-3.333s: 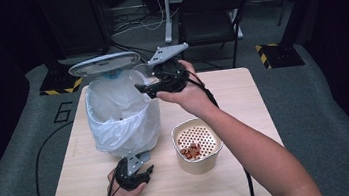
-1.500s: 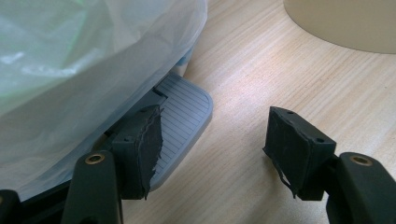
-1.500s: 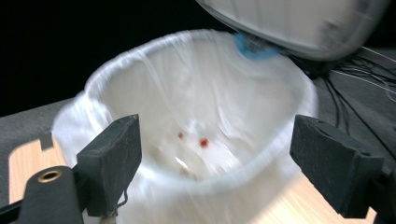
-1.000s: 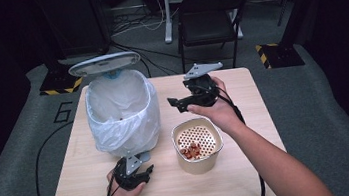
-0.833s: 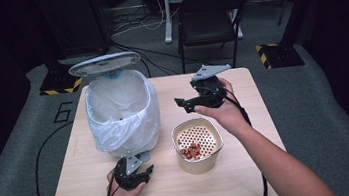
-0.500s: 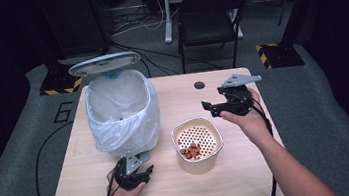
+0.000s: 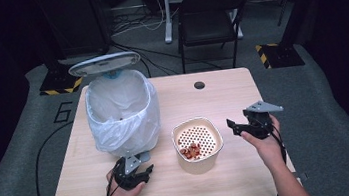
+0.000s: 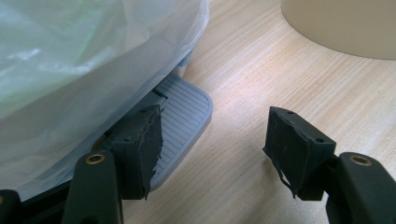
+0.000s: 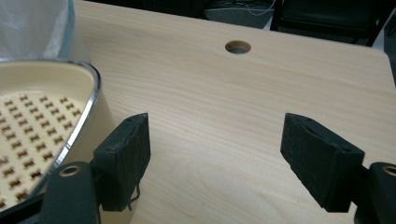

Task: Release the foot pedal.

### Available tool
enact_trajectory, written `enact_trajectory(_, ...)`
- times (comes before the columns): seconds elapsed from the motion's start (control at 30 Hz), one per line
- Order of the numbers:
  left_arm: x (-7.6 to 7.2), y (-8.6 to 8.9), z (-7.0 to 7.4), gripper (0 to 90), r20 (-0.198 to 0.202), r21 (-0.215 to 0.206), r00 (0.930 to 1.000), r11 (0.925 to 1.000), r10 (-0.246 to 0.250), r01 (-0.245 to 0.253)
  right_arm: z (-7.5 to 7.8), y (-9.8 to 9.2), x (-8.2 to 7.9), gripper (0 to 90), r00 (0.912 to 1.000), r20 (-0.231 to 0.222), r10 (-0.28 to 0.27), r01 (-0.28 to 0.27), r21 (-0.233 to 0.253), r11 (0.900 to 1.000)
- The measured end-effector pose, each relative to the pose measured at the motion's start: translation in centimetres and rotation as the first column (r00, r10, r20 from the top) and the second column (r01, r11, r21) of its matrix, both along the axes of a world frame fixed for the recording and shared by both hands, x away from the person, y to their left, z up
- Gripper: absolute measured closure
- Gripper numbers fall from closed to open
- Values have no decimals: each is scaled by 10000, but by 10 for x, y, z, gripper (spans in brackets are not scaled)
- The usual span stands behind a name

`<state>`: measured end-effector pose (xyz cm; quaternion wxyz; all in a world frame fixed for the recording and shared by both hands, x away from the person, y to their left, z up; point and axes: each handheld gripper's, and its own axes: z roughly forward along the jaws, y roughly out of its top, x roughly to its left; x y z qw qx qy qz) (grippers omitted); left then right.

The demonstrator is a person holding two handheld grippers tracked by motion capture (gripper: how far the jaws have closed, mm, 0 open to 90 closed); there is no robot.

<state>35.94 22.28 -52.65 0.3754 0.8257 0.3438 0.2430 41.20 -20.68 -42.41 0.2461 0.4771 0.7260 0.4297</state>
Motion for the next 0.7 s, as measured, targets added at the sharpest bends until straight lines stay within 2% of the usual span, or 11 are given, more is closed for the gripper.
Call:
enact_trajectory(0.13,0,0,0,363,2,-14,10000,10000,9,-9,-16,-5,-6,241,9997,-30,-225,226,71,9997)
enact_trajectory(0.17,0,0,0,363,2,-14,10000,10000,9,-9,-16,-5,-6,241,9997,-30,-225,226,71,9997)
enact_trajectory(0.2,0,-1,-1,363,-114,-274,9998,9995,147,-150,-26,-6,-7,241,9995,-175,-278,277,-72,9996)
enact_trajectory(0.3,0,0,-1,364,-145,-359,9998,9992,144,-149,-40,-9,-6,241,9990,-329,-300,296,-126,9995)
enact_trajectory(0.4,0,0,0,364,-188,-310,9998,9995,88,-94,-51,-10,-6,241,9985,-375,-399,372,-705,9968)
enact_trajectory(0.6,0,-1,-1,363,-103,-289,9999,9995,128,-131,-62,-14,-6,237,9974,-648,-313,273,-610,9978)
enact_trajectory(0.7,0,-1,0,362,-153,-237,9998,9997,90,-94,-69,-14,-5,235,9947,-968,-349,294,-579,9979)
